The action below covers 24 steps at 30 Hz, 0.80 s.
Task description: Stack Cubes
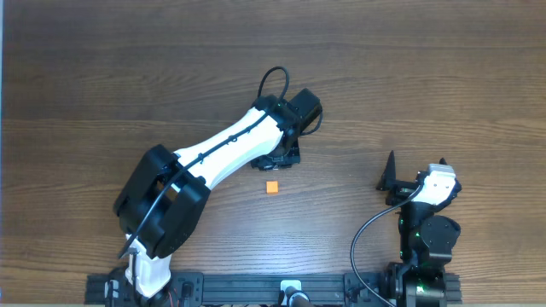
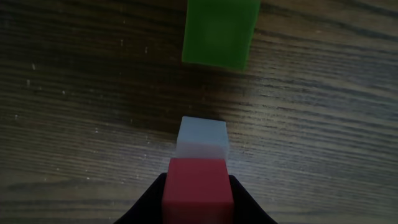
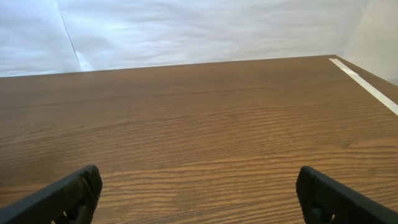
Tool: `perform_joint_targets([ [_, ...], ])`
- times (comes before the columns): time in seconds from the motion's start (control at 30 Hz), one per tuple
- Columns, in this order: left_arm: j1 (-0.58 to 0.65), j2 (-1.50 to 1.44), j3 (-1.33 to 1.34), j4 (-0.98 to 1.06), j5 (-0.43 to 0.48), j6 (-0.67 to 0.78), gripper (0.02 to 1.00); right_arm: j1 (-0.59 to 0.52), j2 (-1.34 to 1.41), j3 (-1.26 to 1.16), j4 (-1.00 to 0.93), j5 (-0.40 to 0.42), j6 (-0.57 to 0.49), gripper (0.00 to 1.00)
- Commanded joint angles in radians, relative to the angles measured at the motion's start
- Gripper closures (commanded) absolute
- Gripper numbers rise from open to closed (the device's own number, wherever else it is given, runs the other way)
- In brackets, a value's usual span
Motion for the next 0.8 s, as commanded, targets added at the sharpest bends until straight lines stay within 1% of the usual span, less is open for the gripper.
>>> perform_joint_targets([
  [0.03, 0.006, 0.023, -0.003, 0.006, -0.009, 0.012, 0.919, 0.004, -0.003, -0.005, -0.002, 0.008, -0.002, 0.007],
  [0.8, 0.019, 0.024, -0.003, 0.017, -0.024, 0.010, 0.906, 0.004, -0.003, -0.005, -0.001, 0.008, -0.002, 0.007],
])
